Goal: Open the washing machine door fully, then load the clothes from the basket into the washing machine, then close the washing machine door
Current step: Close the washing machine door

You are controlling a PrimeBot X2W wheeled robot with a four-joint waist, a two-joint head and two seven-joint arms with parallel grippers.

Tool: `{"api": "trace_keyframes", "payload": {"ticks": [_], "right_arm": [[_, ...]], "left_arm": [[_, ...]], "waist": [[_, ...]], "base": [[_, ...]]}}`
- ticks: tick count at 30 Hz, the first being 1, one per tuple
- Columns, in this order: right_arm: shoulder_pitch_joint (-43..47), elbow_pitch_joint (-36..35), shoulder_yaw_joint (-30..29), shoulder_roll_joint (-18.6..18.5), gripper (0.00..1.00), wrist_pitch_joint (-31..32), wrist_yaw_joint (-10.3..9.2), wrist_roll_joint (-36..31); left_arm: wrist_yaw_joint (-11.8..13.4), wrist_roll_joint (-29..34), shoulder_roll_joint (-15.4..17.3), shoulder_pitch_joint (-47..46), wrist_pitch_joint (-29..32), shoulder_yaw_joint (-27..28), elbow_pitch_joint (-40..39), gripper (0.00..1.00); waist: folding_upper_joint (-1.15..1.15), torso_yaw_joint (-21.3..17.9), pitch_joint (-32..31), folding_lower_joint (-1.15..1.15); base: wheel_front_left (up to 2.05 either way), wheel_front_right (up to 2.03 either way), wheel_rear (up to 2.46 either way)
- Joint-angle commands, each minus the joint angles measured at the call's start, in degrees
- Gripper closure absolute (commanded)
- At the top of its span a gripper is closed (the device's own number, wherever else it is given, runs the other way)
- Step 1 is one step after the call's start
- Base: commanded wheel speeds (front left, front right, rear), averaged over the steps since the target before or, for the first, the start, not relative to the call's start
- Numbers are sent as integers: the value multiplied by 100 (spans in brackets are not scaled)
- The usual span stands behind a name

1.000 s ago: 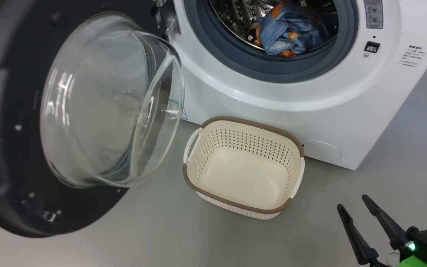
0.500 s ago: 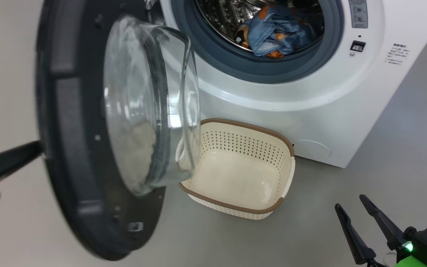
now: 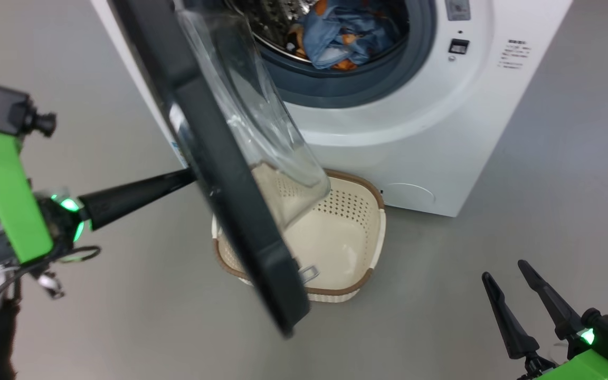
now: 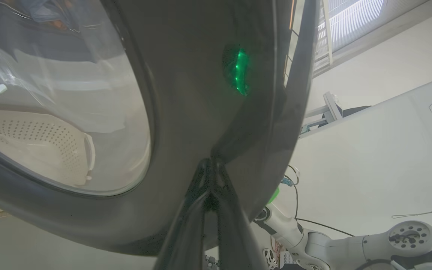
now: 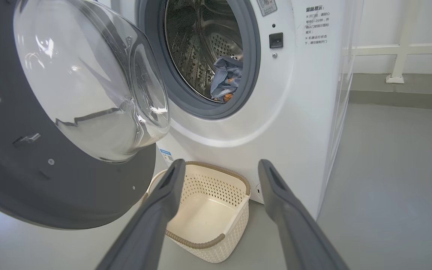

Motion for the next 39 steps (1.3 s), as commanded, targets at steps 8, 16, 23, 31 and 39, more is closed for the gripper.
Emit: {"api": "trace_keyframes", "payload": {"ticks": [8, 16, 23, 31, 39], "right_arm": [[-306, -142, 64, 12, 0, -27, 9, -43], [-442, -132, 63, 65, 0, -27, 9, -37], [-445, -92, 57, 128, 0, -27, 9, -43], [-277, -50, 43, 162, 0, -27, 9, -54], [-61, -46, 1, 136, 0, -27, 9, -52]], "left_arm": [[-57, 445, -261, -953, -758, -192, 133, 100], [-57, 776, -418, -1472, -1646, -444, 617, 100], [-57, 767, -277, -1629, -2145, -755, 900, 100], [-57, 632, 98, -1113, -2643, -941, 930, 100], [-57, 617, 394, -111, -3399, -988, 931, 55]], "waist": [[0, -600, 292, 0], [0, -888, 396, 0], [0, -1003, 315, 0], [0, -919, 68, 0], [0, -810, -183, 0]], "base": [[0, 0, 0], [0, 0, 0], [0, 0, 0], [0, 0, 0], [0, 0, 0]]}}
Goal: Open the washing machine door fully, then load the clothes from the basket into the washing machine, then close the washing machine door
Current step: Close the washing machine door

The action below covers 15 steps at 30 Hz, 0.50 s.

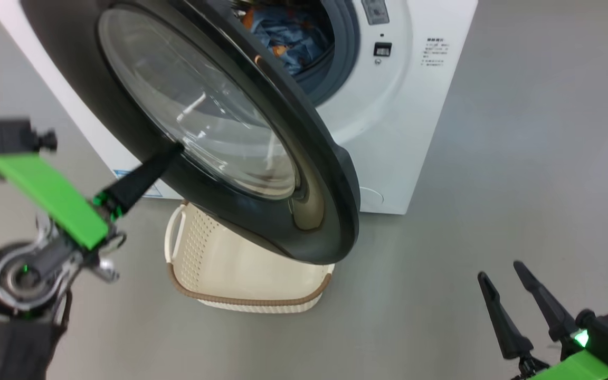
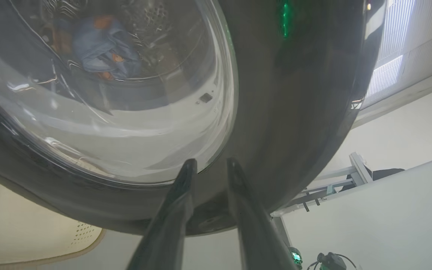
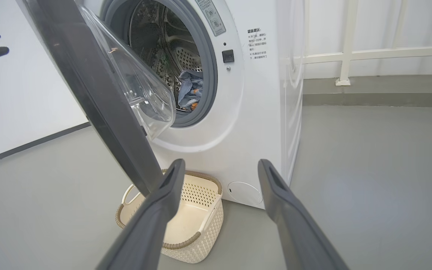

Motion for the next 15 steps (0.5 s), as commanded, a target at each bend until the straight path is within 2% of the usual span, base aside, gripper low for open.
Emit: {"api": "trace_keyframes", "payload": {"ticks": [1, 2, 3, 4, 5, 15], "right_arm": [[65, -129, 48, -115, 0, -27, 9, -14], [84, -129, 45, -126, 0, -27, 9, -12], [101, -130, 41, -139, 0, -27, 9, -11], [121, -132, 32, -151, 0, -27, 9, -11], [142, -137, 18, -164, 0, -27, 9, -12], [313, -155, -136, -214, 0, -27, 9, -29]], "left_arm": [[-39, 18, 364, 91, -196, 184, -120, 51], [-39, 56, 418, 201, -306, 157, -113, 26], [-39, 45, 441, 309, -415, 139, -107, 11], [-39, 34, 467, 409, -524, 126, -102, 3], [-39, 64, 515, 503, -628, 91, -103, 0], [-39, 200, 890, 1366, -1793, -335, -73, 0]], "waist": [[0, 60, -94, 0], [0, 64, -112, 0], [0, 67, -131, 0], [0, 70, -147, 0], [0, 72, -159, 0], [0, -56, -252, 0]], "base": [[0, 0, 0], [0, 0, 0], [0, 0, 0], [0, 0, 0], [0, 0, 0], [0, 0, 0]]}}
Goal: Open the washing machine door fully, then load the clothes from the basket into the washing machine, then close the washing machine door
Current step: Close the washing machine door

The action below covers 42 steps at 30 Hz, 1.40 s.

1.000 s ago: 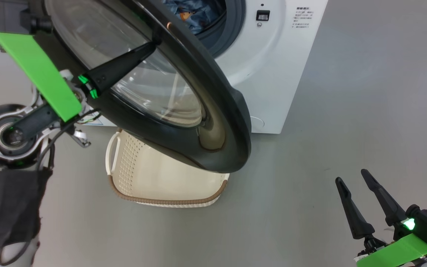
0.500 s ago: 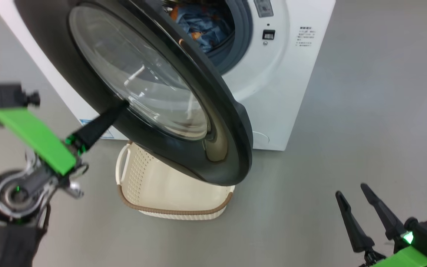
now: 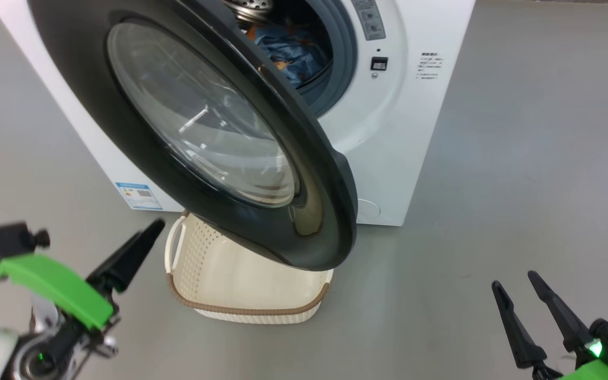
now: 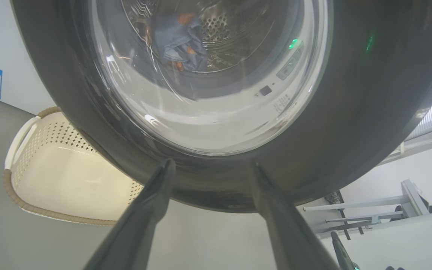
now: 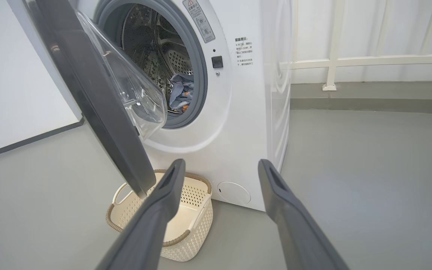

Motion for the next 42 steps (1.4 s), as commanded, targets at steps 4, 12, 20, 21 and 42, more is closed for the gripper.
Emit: {"api": "trace_keyframes", "payload": {"ticks": [4, 12, 20, 21, 42], "right_arm": [[108, -140, 18, -131, 0, -27, 9, -27], [236, -153, -168, -148, 0, -27, 9, -51], [264, -163, -261, -165, 0, -27, 9, -51], [261, -163, -266, -165, 0, -27, 9, -50], [189, -154, -388, -90, 0, -27, 9, -61]], "left_arm": [[-16, 166, 406, 218, -620, 69, -87, 0], [-16, 279, 641, 811, -1889, -313, -106, 0], [-16, 792, 905, 1034, -2944, -853, 333, 0], [-16, 908, 918, 1049, -3015, -880, 430, 0], [-16, 5335, -1089, 1936, -3135, 1710, 686, 0]], "waist": [[0, -149, -28, 0], [0, -500, -87, 0], [0, -911, -71, 0], [0, -962, -70, 0], [0, -1244, -14, 0]], "base": [[0, 0, 0], [0, 0, 0], [0, 0, 0], [0, 0, 0], [0, 0, 0]]}}
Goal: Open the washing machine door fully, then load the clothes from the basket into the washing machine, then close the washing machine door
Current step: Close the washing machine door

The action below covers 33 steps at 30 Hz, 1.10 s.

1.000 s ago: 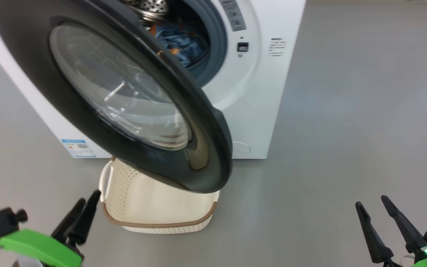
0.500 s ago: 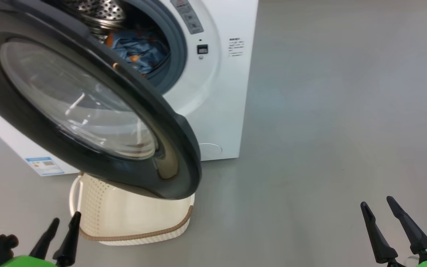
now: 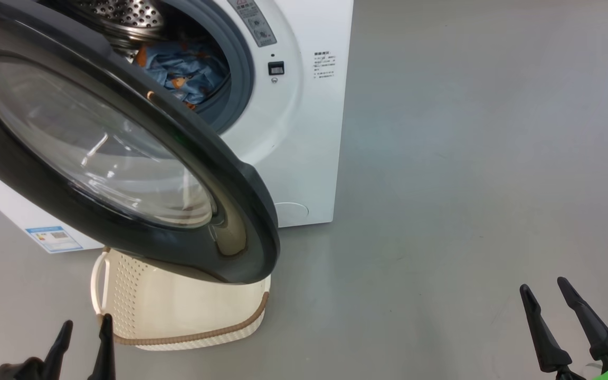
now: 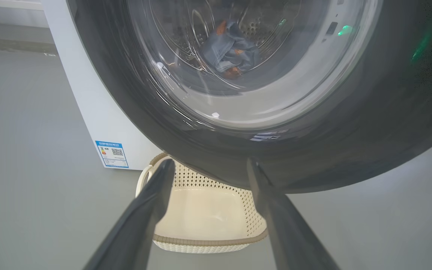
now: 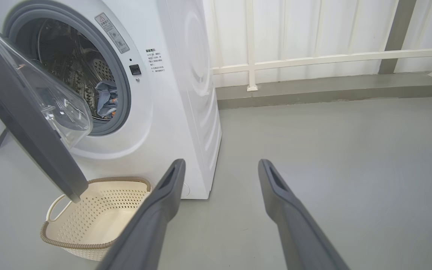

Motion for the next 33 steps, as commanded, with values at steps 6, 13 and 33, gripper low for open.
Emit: {"api": "trace_keyframes", "payload": {"ticks": [6, 13, 33], "right_arm": [[-93, -128, 99, -100, 0, -27, 9, -40], [-95, -99, 140, -84, 0, -27, 9, -43], [-528, 14, 472, 73, 100, -27, 9, 66]], "left_arm": [[-14, 1070, -497, 99, -61, 806, -573, 0], [-14, 1679, -915, 321, -61, 1151, -780, 0], [-14, 1630, -1039, 358, -61, 1151, -849, 0]], "waist": [[0, 53, -18, 0], [0, 52, -51, 0], [0, 320, -230, 0]], "base": [[0, 0, 0], [0, 0, 0], [0, 0, 0]]}}
